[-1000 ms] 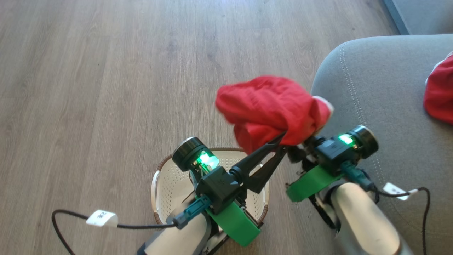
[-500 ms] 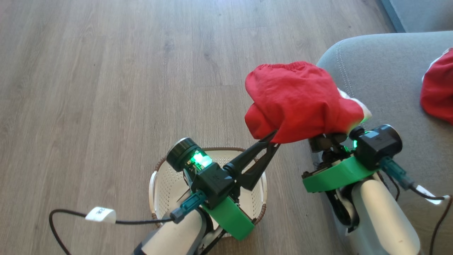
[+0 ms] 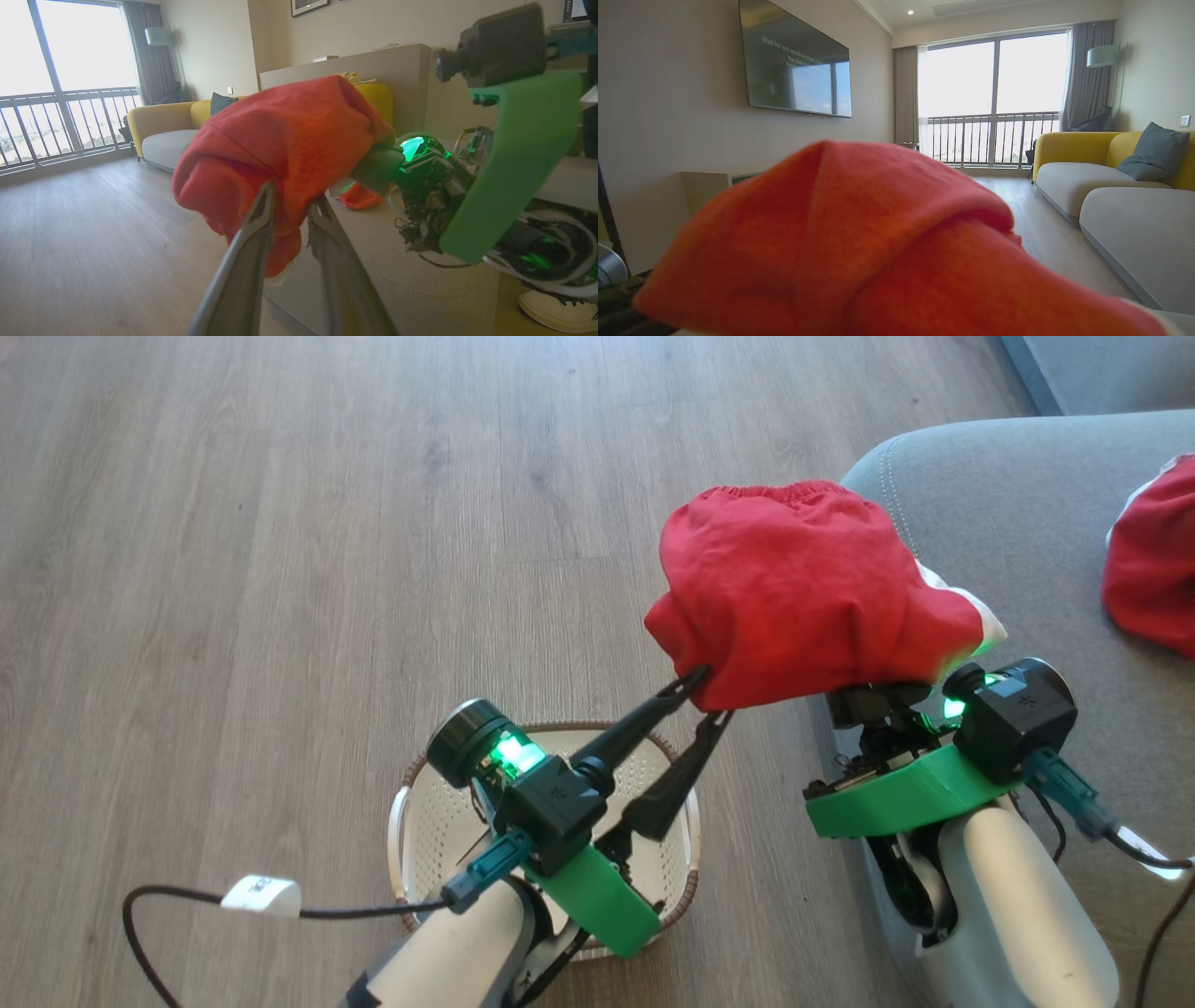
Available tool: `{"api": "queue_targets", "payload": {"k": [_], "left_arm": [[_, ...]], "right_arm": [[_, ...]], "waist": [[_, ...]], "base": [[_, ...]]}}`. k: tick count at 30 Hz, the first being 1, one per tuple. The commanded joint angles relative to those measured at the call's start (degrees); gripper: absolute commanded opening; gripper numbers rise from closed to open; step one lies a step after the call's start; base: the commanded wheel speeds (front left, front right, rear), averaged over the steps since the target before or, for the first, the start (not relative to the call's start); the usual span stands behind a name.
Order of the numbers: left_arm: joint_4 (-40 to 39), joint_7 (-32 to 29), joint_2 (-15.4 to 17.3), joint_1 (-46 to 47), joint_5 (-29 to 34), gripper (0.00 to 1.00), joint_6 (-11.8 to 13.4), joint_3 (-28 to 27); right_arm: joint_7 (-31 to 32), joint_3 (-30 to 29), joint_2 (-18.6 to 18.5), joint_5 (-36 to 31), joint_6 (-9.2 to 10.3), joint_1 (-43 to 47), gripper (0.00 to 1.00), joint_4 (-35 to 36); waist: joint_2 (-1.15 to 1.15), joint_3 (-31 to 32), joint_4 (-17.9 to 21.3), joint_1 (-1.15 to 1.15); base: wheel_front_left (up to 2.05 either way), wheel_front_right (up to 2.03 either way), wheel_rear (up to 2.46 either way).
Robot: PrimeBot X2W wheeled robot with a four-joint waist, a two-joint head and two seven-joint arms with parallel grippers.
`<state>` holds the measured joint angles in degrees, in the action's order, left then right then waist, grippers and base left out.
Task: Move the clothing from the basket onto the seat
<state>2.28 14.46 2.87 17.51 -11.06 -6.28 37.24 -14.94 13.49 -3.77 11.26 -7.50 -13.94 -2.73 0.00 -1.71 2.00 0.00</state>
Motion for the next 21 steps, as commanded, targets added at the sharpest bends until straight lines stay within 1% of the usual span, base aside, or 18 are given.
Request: {"api": "queue_targets", "payload": {"k": [1, 2, 3, 4, 9, 14, 16, 18, 21], "left_arm": [[-1.5, 0.5, 0.0, 1.4, -0.2, 0.49, 0.3, -2.1], [-1.4, 0.5, 0.0, 1.4, -0.1, 0.74, 0.3, -2.1], [-1.3, 0.5, 0.0, 1.4, -0.1, 0.90, 0.3, -2.1], [-1.2, 0.5, 0.0, 1.4, -0.1, 1.00, 0.4, -2.1], [-0.4, 0.5, 0.0, 1.3, -0.4, 1.00, 0.5, -2.1], [1.6, 0.5, 0.0, 0.5, -0.2, 1.00, 0.0, -2.1], [2.7, 0.5, 0.0, 0.1, 0.2, 1.00, -0.2, -2.3], [4.1, 0.5, 0.0, -0.1, 1.9, 1.00, -0.4, -2.1], [5.1, 0.5, 0.0, -1.0, 2.1, 1.00, -0.7, -2.2]], "right_arm": [[-0.1, 1.3, 0.9, 0.4, 0.01, -1.2, 0.00, 2.4], [-0.1, 1.3, 0.9, 0.3, 0.01, -1.3, 0.00, 2.5], [-0.1, 1.4, 0.9, 0.3, 0.01, -1.3, 0.00, 2.5], [-0.1, 1.5, 0.9, 0.2, 0.01, -1.3, 0.00, 2.5], [-0.1, 1.8, 0.9, -0.8, 0.01, -1.5, 0.00, 2.9], [-0.1, 0.5, 0.9, -0.8, 0.01, -1.7, 0.00, 3.6], [-0.1, -0.1, 0.9, -0.9, 0.01, -1.9, 0.00, 3.8], [-0.1, -0.6, 0.9, -1.1, 0.01, -2.1, 0.00, 4.1], [-0.1, -1.4, 0.9, -1.4, 0.01, -2.2, 0.00, 4.3]], "waist": [[0.00, -0.1, 0.1, 0.00], [0.00, -0.1, 0.1, 0.00], [0.00, -0.2, 0.2, 0.00], [0.00, -0.2, 0.2, 0.00], [0.00, -0.3, 0.2, 0.00], [0.00, -0.1, 0.2, 0.00], [0.00, -0.1, 0.2, 0.00], [0.00, -0.1, 0.2, 0.00], [0.00, -0.1, 0.2, 0.00]], "base": [[0.00, 0.00, 0.00], [0.00, 0.00, 0.00], [0.00, 0.00, 0.00], [0.00, 0.00, 0.00], [0.00, 0.00, 0.00], [0.00, 0.00, 0.00], [0.00, 0.00, 0.00], [0.00, 0.00, 0.00], [0.00, 0.00, 0.00]]}}
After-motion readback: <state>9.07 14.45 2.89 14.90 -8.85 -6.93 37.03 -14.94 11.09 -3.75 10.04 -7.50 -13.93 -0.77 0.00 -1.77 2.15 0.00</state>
